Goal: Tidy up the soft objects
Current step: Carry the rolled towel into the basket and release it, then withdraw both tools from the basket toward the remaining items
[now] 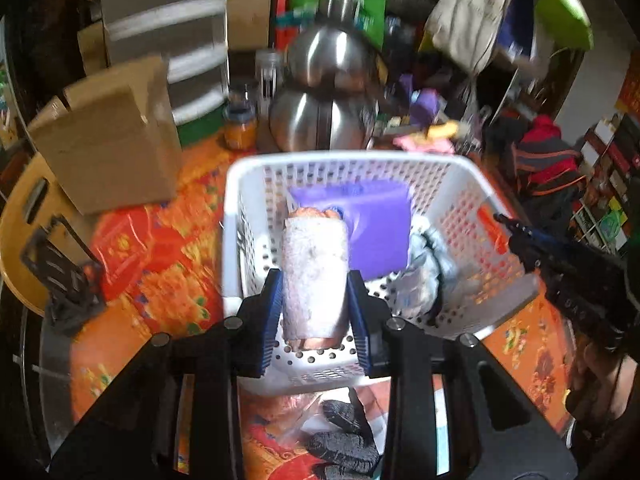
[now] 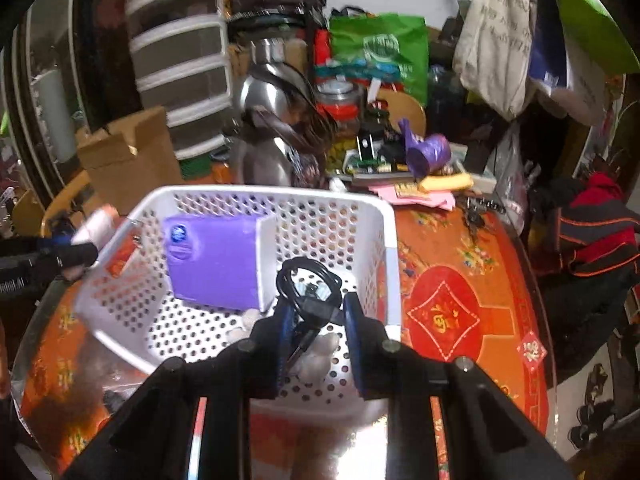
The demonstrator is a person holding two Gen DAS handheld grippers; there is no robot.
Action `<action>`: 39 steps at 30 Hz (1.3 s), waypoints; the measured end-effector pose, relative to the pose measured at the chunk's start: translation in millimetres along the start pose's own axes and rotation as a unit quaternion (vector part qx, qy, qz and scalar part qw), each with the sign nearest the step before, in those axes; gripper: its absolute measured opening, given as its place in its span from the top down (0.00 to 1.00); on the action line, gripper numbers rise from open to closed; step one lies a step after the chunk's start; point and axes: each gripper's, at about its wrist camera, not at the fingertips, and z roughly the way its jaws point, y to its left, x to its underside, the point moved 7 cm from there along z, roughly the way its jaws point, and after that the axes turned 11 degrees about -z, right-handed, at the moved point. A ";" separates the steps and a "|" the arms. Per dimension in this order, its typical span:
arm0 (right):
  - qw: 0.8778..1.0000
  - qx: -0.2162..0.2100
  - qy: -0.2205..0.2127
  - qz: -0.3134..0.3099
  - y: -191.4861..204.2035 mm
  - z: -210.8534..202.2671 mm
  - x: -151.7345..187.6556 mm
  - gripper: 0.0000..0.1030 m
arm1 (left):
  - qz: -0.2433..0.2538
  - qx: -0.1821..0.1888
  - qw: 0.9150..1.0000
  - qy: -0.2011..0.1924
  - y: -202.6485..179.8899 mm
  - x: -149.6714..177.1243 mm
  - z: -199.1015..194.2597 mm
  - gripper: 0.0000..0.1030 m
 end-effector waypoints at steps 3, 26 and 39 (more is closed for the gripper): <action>1.000 0.003 0.013 -0.002 0.5 16.5 4.8 0.77 | 0.001 -0.013 0.999 0.029 -2.7 8.6 30.0 0.71; 1.000 -0.002 -0.008 -0.021 24.1 20.7 1.8 0.34 | 0.015 -0.034 0.999 0.012 -3.7 22.1 60.6 0.33; 1.000 -0.010 -0.010 -0.006 14.1 12.0 9.1 0.15 | 0.013 -0.033 0.999 -0.016 -5.4 16.7 39.0 0.21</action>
